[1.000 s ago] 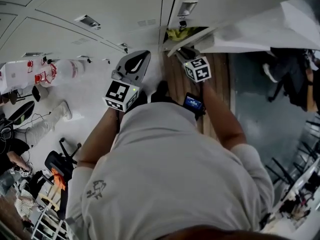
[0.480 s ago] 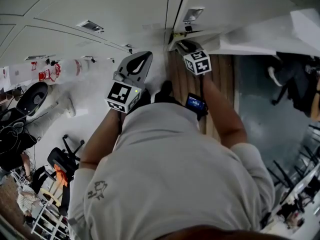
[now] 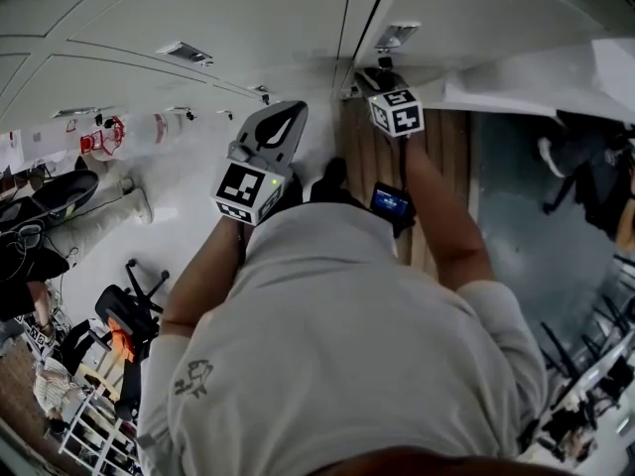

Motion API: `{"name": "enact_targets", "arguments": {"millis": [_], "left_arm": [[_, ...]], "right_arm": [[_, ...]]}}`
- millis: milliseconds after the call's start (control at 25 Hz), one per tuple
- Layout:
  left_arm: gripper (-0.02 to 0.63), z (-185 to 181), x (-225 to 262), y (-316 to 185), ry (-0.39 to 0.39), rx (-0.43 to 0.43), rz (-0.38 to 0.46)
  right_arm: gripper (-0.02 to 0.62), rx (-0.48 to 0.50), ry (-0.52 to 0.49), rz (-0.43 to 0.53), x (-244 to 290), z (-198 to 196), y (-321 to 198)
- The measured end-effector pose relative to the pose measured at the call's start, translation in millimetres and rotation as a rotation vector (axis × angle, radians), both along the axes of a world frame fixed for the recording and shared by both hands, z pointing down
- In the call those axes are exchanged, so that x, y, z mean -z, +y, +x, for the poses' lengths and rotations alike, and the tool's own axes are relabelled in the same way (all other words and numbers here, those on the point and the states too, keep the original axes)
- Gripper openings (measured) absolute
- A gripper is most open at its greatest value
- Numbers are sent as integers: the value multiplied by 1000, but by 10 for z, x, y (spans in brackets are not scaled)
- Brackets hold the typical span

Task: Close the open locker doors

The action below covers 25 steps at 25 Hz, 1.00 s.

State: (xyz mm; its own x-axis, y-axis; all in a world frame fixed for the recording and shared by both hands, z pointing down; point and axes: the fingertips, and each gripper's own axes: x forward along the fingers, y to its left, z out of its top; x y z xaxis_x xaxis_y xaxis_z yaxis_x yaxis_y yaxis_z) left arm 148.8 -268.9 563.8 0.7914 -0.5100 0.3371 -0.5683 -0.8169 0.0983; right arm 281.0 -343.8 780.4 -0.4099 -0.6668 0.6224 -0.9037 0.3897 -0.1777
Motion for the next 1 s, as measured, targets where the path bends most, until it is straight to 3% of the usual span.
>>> {"name": "enact_targets", "arguments": {"millis": [480, 1000], "left_arm": [[-5, -83, -31, -14, 0, 25, -17], [-5, 21, 29, 148, 13, -4, 12]], "right_arm": [[84, -20, -21, -11, -12, 11, -59], [84, -24, -28, 14, 98, 28, 107]]}}
